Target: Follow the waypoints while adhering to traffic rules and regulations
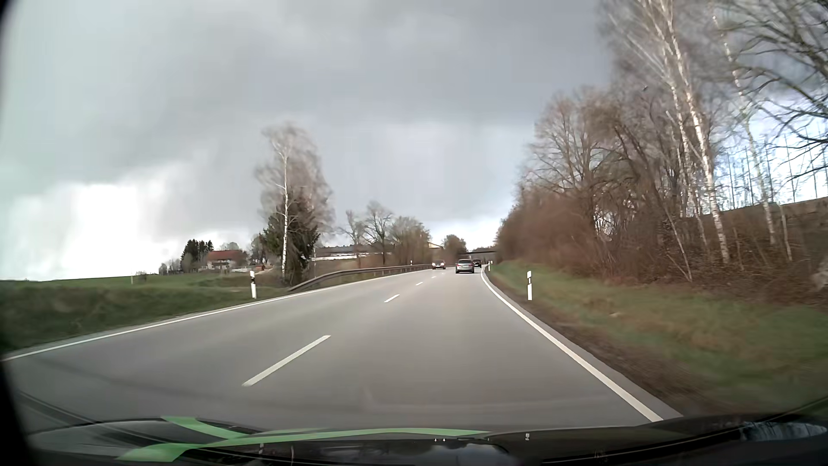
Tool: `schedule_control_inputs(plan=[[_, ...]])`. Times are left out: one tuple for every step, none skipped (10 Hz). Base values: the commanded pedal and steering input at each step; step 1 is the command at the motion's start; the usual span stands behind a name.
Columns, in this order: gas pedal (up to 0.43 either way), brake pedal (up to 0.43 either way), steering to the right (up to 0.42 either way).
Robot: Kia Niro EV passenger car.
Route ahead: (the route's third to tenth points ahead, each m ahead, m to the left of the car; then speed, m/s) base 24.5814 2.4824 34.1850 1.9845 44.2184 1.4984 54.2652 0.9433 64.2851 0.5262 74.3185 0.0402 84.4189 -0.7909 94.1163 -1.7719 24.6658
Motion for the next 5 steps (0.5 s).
schedule_control_inputs(plan=[[0.26,0.0,0.007],[0.26,0.0,0.007],[0.26,0.0,0.005],[0.26,0.0,0.004],[0.26,0.0,0.004]])
